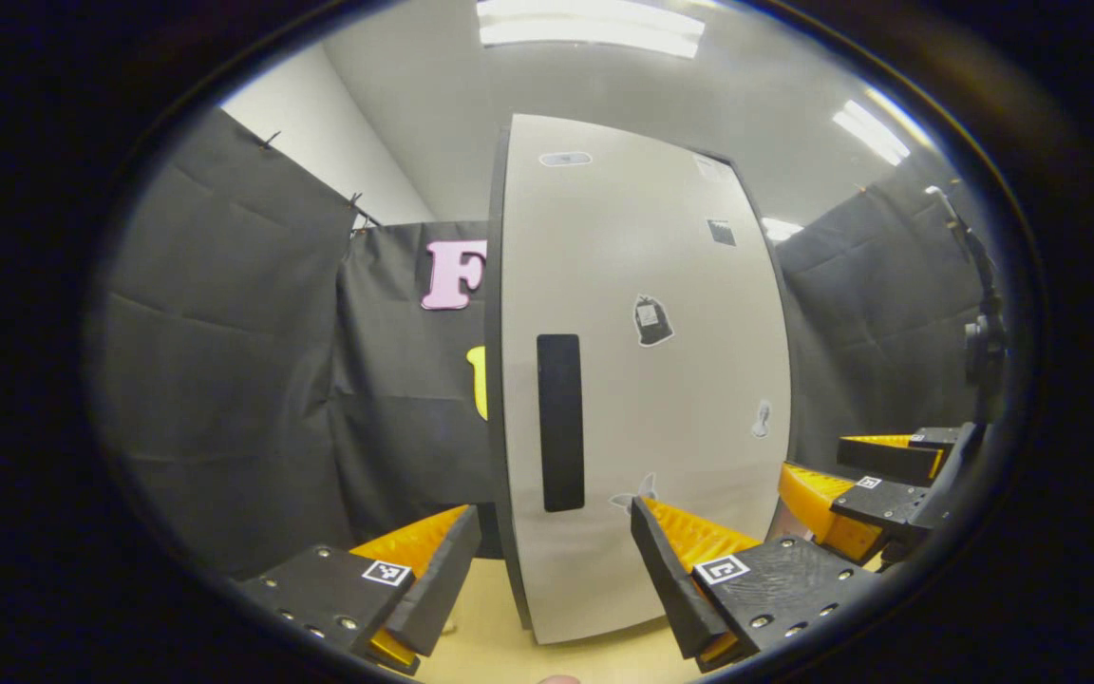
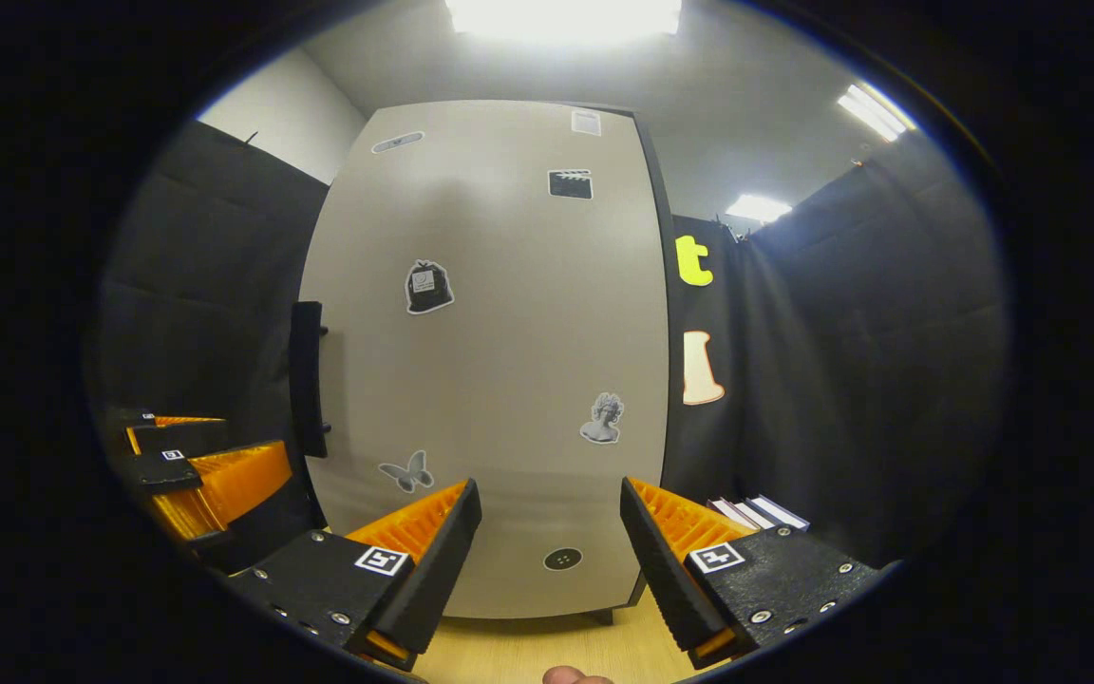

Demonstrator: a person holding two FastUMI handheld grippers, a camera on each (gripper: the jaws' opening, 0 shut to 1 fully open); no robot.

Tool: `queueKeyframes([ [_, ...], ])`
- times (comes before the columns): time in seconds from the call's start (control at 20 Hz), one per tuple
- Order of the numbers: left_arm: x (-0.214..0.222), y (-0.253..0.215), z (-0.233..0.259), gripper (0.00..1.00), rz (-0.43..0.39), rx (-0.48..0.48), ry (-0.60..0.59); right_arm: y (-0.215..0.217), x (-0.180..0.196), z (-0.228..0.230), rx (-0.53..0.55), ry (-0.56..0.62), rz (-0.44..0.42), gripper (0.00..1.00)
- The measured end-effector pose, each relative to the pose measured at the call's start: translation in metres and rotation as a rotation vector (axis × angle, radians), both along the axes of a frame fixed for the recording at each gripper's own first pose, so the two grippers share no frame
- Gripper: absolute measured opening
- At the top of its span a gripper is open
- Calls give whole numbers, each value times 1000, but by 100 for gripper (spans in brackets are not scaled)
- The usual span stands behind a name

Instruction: Open the cabinet door with the right hand, grasp the bottle in the cabinet with the left hand and place it on the coaster, then close the cabinet door with the right hand.

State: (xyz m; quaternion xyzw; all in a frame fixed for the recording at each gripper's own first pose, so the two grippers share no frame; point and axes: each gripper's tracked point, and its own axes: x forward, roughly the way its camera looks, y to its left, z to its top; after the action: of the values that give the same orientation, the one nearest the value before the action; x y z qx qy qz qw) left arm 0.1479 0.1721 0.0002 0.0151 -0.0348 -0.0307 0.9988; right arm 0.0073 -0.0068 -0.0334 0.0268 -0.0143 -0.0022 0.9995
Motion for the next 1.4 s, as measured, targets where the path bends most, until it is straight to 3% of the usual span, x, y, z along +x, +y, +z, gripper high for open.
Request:
queueKeyframes([
  [0.85, -1, -10, -3, 87, -47, -25, 10, -18, -6, 10, -4, 7, -49, 92],
  [0.9, 0, -9, -2, 96, -48, -24, 9, -19, -7, 10, -4, 6, -51, 92],
  [0.95, 0, -9, -1, 92, -49, -24, 8, -19, -8, 11, -2, 4, -53, 92],
  [1.05, 0, -10, -2, 96, -55, -29, 10, -19, -9, 10, -5, 6, -59, 92],
  [1.4, -1, -4, -1, 95, -55, -30, 8, -17, -12, 15, -1, 6, -67, 92],
])
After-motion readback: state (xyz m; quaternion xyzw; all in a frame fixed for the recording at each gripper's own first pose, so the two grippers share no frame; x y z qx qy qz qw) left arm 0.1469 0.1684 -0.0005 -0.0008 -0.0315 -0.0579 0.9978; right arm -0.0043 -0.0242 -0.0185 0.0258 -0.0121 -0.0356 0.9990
